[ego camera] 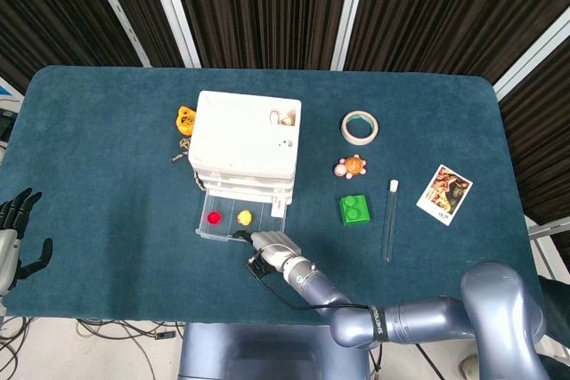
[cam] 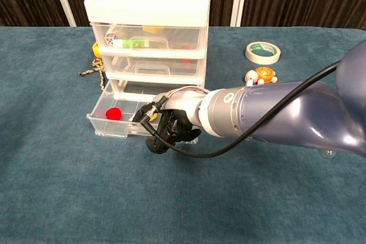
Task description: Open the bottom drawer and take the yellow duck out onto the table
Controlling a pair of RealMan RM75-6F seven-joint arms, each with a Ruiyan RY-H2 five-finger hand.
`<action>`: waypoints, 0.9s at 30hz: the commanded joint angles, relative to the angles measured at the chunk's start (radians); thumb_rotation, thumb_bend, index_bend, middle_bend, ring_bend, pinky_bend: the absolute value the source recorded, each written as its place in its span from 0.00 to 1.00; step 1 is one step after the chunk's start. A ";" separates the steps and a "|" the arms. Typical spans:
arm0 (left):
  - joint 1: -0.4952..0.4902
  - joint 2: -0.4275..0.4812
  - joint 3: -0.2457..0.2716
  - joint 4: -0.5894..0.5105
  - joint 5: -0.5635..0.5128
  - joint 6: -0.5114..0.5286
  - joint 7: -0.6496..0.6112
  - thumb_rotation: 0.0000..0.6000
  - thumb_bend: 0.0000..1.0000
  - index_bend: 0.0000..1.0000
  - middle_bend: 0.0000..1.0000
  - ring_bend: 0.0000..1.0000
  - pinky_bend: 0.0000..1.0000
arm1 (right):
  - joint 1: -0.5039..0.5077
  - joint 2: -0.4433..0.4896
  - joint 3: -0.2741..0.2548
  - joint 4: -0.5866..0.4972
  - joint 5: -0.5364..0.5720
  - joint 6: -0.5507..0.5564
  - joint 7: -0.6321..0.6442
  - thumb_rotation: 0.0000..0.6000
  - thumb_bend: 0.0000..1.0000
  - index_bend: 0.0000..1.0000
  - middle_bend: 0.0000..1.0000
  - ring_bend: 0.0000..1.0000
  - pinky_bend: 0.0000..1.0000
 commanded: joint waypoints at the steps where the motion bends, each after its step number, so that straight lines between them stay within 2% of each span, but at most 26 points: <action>1: 0.000 0.000 0.000 0.001 -0.001 0.000 -0.001 1.00 0.48 0.06 0.00 0.00 0.00 | -0.008 0.003 0.007 -0.013 -0.020 0.022 0.016 1.00 0.60 0.11 0.89 0.99 1.00; 8: 0.000 0.000 -0.001 0.000 -0.004 -0.001 0.001 1.00 0.48 0.06 0.00 0.00 0.00 | -0.015 0.033 0.002 -0.062 -0.050 0.071 0.012 1.00 0.52 0.07 0.91 1.00 1.00; 11: 0.000 0.000 -0.001 -0.001 -0.004 0.000 0.001 1.00 0.48 0.06 0.00 0.00 0.00 | -0.015 0.048 0.010 -0.079 -0.055 0.087 0.012 1.00 0.43 0.07 0.92 1.00 1.00; 13: 0.000 0.001 -0.001 -0.002 -0.004 -0.002 0.001 1.00 0.48 0.06 0.00 0.00 0.00 | -0.014 0.061 0.024 -0.081 -0.075 0.105 0.011 1.00 0.37 0.09 0.93 1.00 1.00; 16: 0.000 0.001 -0.001 -0.002 -0.004 -0.002 0.001 1.00 0.48 0.06 0.00 0.00 0.00 | -0.007 0.064 0.037 -0.055 -0.123 0.152 -0.010 1.00 0.33 0.13 0.95 1.00 1.00; 21: 0.000 0.000 -0.001 -0.002 -0.004 -0.002 0.002 1.00 0.48 0.06 0.00 0.00 0.00 | 0.007 0.065 0.038 0.003 -0.196 0.182 -0.045 1.00 0.31 0.20 0.98 1.00 1.00; 27: 0.000 0.000 0.001 -0.005 -0.003 -0.003 0.003 1.00 0.48 0.06 0.00 0.00 0.00 | 0.033 0.032 -0.003 0.077 -0.240 0.179 -0.119 1.00 0.31 0.23 0.99 1.00 1.00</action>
